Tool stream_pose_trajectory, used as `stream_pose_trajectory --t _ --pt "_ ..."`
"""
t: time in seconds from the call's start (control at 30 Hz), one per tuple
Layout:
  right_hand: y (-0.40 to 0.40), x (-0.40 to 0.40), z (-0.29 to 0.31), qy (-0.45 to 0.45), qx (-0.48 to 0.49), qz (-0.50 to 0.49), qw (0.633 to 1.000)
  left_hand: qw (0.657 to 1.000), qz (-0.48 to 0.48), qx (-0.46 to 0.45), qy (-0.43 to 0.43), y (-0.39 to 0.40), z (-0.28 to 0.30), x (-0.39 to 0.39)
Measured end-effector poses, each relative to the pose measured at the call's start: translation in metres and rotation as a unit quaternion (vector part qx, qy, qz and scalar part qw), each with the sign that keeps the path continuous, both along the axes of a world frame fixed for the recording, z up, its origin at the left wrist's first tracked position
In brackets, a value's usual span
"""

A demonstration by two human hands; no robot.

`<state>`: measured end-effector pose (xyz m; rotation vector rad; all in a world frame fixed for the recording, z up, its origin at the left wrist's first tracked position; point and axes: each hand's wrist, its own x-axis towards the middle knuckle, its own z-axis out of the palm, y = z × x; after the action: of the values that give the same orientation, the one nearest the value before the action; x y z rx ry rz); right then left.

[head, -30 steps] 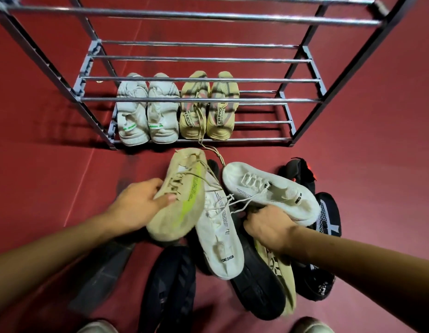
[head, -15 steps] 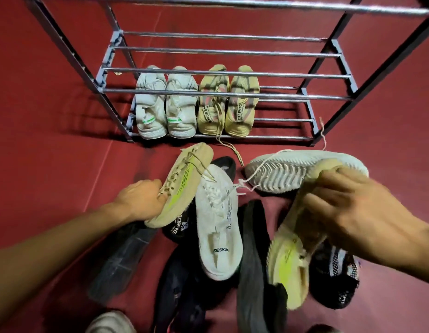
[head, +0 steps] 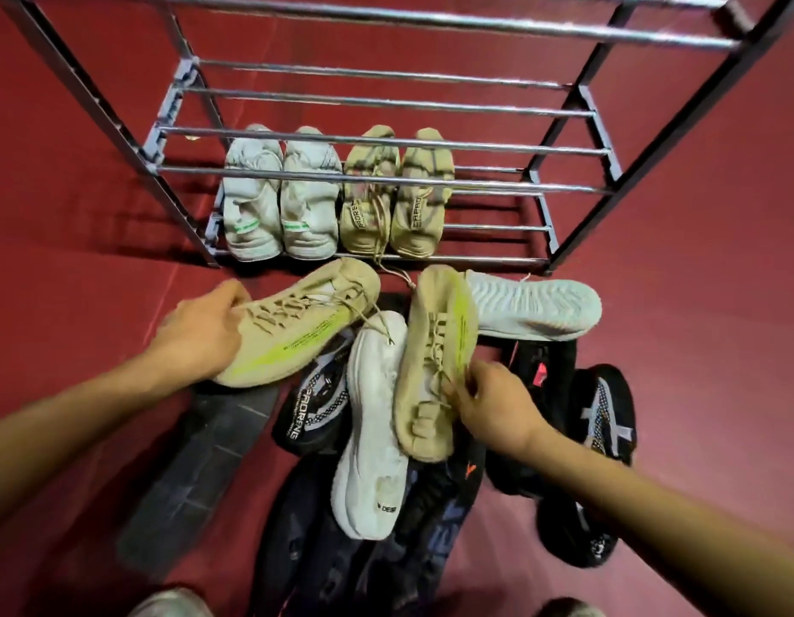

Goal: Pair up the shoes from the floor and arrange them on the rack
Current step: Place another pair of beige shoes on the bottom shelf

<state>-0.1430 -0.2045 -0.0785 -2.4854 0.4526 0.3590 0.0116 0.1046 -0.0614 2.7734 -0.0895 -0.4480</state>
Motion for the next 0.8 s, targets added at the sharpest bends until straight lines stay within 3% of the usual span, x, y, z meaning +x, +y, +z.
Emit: stream_pose_trajectory --t 0.1,0.3,0.4,0.53,0.67,0.73,0.8 --pt "-0.008 -0.011 -0.013 -0.006 0.002 0.000 1.000 0.997 -0.024 -0.046 -0.061 -0.002 0.022 0.012" --pt "-0.013 -0.019 -0.015 -0.015 0.073 0.036 0.997 0.946 -0.235 -0.050 -0.217 -0.016 0.079 0.028" --pt "-0.011 -0.018 -0.013 -0.027 0.084 0.039 0.995 0.911 -0.350 0.020 -0.216 -0.031 0.117 0.036" --pt "-0.012 -0.019 -0.013 -0.019 0.091 0.034 0.995 0.855 -0.430 0.125 -0.260 -0.044 0.159 0.037" --pt "-0.015 -0.022 -0.013 -0.005 0.132 0.018 0.991 0.841 -0.497 0.102 -0.188 -0.041 0.183 0.028" --pt "-0.014 -0.024 -0.014 -0.008 0.154 0.004 0.988 0.830 -0.527 0.072 -0.170 -0.054 0.160 0.021" --pt "-0.011 -0.025 -0.015 -0.008 0.149 0.002 0.989 0.847 -0.510 0.059 -0.134 -0.076 0.109 0.005"
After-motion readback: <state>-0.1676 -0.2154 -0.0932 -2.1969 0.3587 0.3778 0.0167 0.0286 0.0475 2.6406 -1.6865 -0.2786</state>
